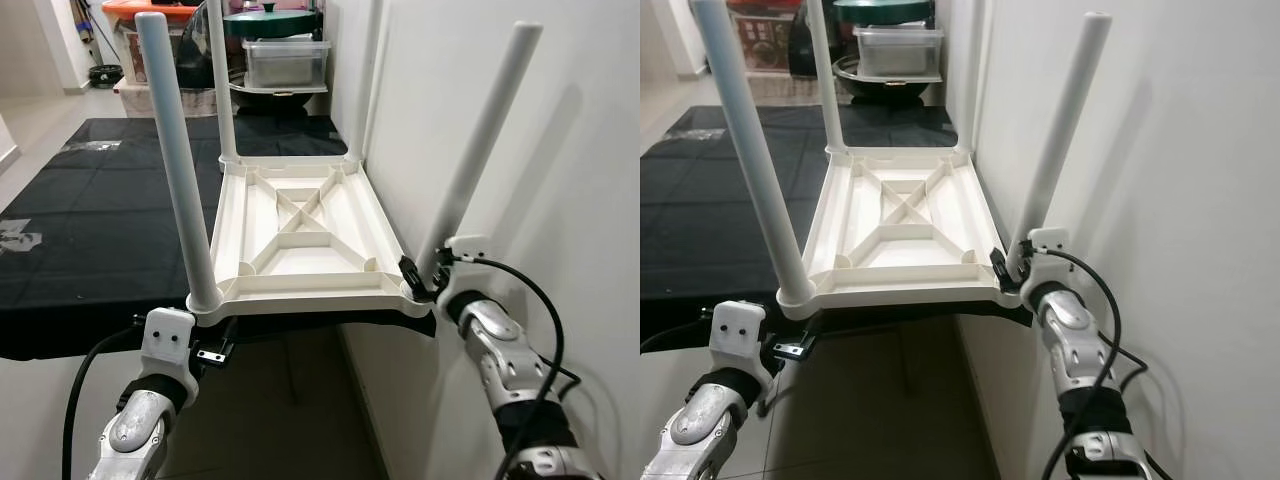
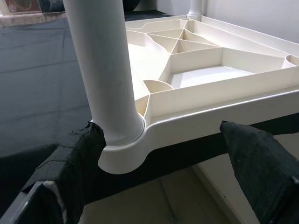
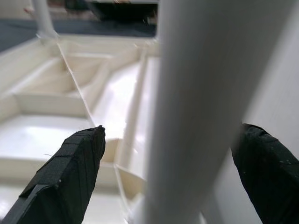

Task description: Building children table

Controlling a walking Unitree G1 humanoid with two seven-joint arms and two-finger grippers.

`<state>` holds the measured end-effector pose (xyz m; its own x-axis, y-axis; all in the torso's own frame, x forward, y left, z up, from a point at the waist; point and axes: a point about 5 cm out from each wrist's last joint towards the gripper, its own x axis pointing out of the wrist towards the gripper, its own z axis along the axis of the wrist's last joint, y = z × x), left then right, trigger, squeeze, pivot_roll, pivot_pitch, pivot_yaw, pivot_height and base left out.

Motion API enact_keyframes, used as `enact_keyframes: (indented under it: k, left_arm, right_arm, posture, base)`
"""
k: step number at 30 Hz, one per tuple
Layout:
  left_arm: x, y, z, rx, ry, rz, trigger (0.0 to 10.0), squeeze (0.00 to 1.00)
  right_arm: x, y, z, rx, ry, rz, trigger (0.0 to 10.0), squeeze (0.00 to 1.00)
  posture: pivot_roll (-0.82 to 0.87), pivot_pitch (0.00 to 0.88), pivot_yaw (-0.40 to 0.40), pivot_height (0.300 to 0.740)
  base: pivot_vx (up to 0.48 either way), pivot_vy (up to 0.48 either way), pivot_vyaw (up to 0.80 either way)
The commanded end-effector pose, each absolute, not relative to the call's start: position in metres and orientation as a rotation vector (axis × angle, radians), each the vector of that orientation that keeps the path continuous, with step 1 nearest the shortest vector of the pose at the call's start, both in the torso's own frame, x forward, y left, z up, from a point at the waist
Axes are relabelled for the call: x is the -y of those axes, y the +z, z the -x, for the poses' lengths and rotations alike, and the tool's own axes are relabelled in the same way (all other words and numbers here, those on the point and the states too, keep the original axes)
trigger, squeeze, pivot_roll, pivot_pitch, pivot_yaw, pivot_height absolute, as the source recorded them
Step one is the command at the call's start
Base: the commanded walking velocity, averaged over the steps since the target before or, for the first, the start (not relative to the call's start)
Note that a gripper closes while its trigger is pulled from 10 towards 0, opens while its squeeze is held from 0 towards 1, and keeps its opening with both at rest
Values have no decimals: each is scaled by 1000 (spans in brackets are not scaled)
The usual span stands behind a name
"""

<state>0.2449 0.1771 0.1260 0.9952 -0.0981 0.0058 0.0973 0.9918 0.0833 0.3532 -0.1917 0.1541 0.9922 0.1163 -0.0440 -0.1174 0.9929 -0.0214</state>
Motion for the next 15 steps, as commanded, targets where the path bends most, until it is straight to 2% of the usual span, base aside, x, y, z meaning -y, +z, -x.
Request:
enact_keyframes:
  k: [1,9,15]
  left_arm:
    - [-180,126,-245,10,-98,-88,10000,0]
    - [-180,129,-244,26,-127,-89,10000,0]
    - [-190,134,-248,52,-60,-93,10000,0]
  right_arm:
    - [189,152,-355,-42,118,6,10000,0]
    - [186,153,-359,-30,106,-16,10000,0]
    - [184,154,-360,-19,111,-20,10000,0]
  posture:
    - [25,0,-67,740]
    - [22,0,-64,740]
    - [26,0,-67,740]
  base:
    - [0,0,0]
    - [0,0,0]
    - [255,0,0]
